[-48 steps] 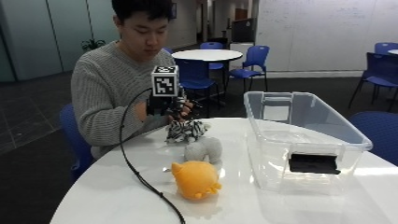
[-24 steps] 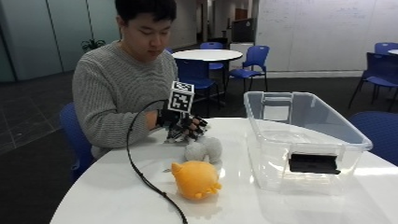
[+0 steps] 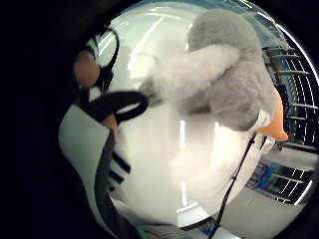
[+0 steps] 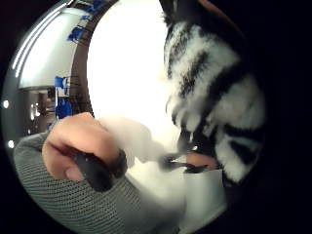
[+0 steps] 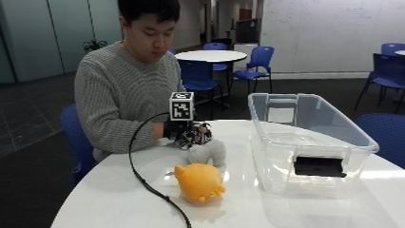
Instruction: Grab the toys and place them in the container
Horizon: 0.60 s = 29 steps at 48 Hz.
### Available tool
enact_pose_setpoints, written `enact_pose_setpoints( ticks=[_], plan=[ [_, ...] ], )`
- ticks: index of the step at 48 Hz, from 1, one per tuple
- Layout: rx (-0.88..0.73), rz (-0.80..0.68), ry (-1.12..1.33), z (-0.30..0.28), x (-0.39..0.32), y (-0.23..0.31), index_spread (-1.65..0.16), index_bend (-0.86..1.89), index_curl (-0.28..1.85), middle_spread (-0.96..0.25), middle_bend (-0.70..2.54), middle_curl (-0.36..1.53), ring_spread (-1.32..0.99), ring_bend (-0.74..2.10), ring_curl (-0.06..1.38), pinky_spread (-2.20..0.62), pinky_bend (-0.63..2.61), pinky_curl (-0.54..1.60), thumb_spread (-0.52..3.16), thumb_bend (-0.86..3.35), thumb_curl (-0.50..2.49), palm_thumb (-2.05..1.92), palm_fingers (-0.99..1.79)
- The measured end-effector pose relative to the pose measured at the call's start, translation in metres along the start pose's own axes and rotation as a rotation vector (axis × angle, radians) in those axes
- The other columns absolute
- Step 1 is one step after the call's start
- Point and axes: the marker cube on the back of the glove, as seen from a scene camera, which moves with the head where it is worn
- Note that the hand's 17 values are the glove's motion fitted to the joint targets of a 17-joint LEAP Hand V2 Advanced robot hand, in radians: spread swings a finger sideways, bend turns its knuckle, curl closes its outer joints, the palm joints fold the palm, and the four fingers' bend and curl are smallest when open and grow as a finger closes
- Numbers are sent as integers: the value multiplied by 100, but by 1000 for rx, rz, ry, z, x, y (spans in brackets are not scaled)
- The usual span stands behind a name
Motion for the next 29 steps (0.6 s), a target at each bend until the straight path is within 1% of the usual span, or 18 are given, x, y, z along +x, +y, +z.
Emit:
enact_pose_setpoints(
  ticks=[5, 7, 9, 10, 18, 24, 29],
  plan=[
    [122, 28, -83, 0, 3, -3, -40, 15, 18, -11, 28, 16, -34, 132, 45, -37, 152, 45, 134, 14, 46, 49, 54],
    [149, 32, -114, -5, 8, -3, -41, 18, 19, -13, 38, 20, -36, 131, 45, -38, 144, 43, 125, 16, 51, 57, 65],
    [165, 30, -133, -10, 10, -2, -42, 22, 21, -16, 42, 22, -37, 132, 46, -39, 138, 42, 117, 16, 55, 62, 72],
    [170, 29, -136, -13, 11, -2, -42, 26, 22, -17, 45, 23, -37, 133, 47, -40, 133, 41, 113, 17, 57, 63, 80],
    [160, 18, -127, -39, 26, 3, -44, 35, 29, -22, 55, 29, -38, 131, 49, -42, 118, 40, 86, 15, 68, 68, 95],
    [163, 13, -116, -53, 30, 4, -44, 37, 34, -25, 57, 33, -38, 130, 50, -44, 114, 41, 70, 13, 74, 70, 97],
    [198, -54, -97, -79, 25, -8, -45, 35, 36, -26, 58, 35, -38, 130, 51, -44, 112, 42, 60, 12, 79, 70, 97]
  ],
)
